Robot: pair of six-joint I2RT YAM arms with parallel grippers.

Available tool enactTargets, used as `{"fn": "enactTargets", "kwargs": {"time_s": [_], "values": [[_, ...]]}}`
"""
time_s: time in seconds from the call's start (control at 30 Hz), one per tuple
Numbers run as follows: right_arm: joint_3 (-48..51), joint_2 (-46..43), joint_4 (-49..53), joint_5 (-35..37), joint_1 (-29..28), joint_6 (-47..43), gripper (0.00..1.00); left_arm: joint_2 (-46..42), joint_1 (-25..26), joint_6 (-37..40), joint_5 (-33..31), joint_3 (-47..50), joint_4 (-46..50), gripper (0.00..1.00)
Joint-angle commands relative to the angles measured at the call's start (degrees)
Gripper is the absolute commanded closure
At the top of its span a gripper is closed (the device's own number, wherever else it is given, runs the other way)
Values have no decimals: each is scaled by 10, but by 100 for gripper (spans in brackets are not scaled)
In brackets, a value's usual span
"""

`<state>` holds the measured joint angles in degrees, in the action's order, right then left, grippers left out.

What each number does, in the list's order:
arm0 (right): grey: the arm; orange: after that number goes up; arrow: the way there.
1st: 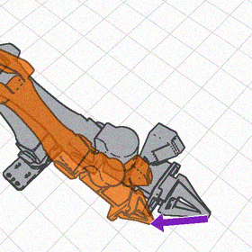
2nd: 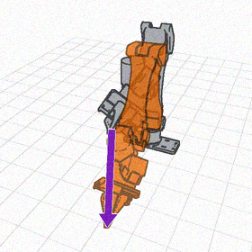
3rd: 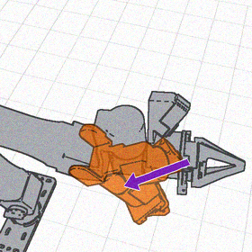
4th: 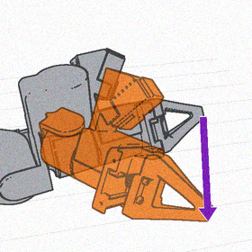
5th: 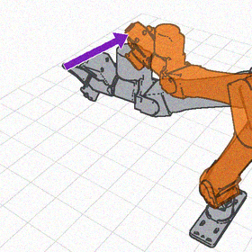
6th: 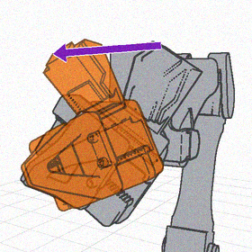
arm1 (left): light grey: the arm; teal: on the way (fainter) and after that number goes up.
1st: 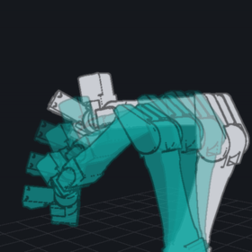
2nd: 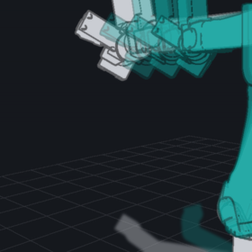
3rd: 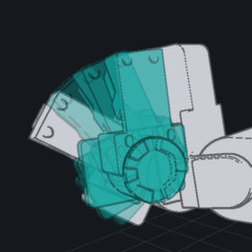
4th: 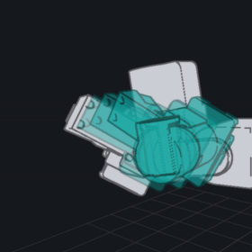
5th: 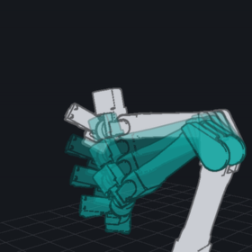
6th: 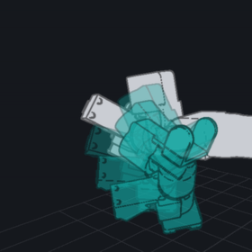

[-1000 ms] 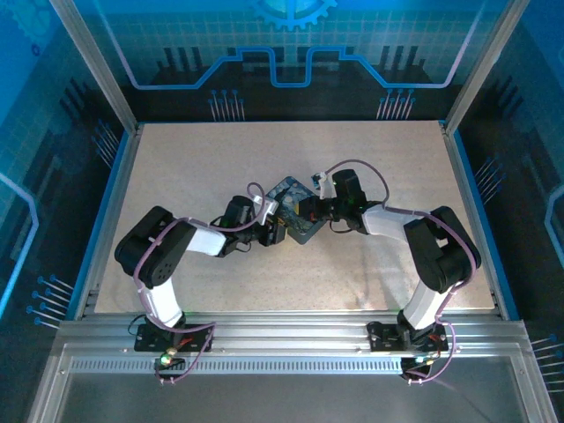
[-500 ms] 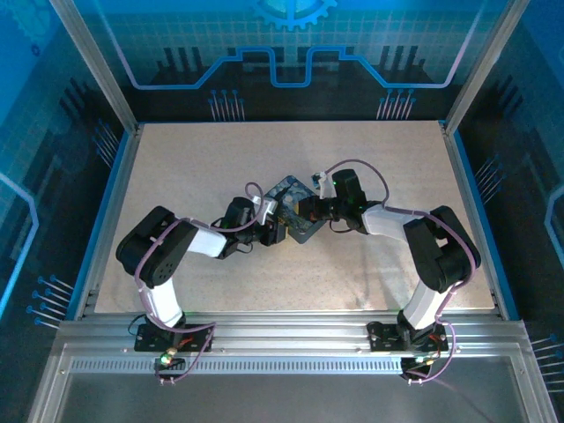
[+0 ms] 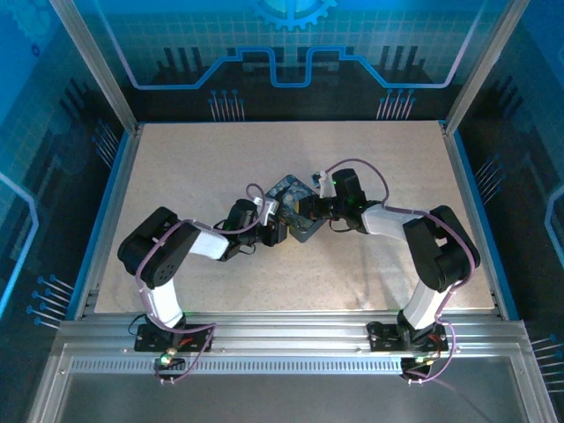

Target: Unlock the padlock with the key

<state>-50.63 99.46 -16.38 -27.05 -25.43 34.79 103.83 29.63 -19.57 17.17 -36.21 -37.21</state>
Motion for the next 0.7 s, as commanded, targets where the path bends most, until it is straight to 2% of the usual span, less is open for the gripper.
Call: {"fn": "enactTargets", "kwargs": {"time_s": [0.0, 0.3, 0.47, 0.67], "values": [[8, 26, 38, -7, -15, 10, 100, 6, 18, -6, -7, 2, -8, 70], [6, -10, 39, -1, -17, -2, 100, -29, 20, -74, 5, -3, 22, 77], [-21, -56, 78, 24, -17, -41, 100, -51, 22, -121, 22, -1, 47, 78], [14, -117, 92, 49, -21, -71, 100, -63, 22, -173, 41, 5, 55, 78]]}}
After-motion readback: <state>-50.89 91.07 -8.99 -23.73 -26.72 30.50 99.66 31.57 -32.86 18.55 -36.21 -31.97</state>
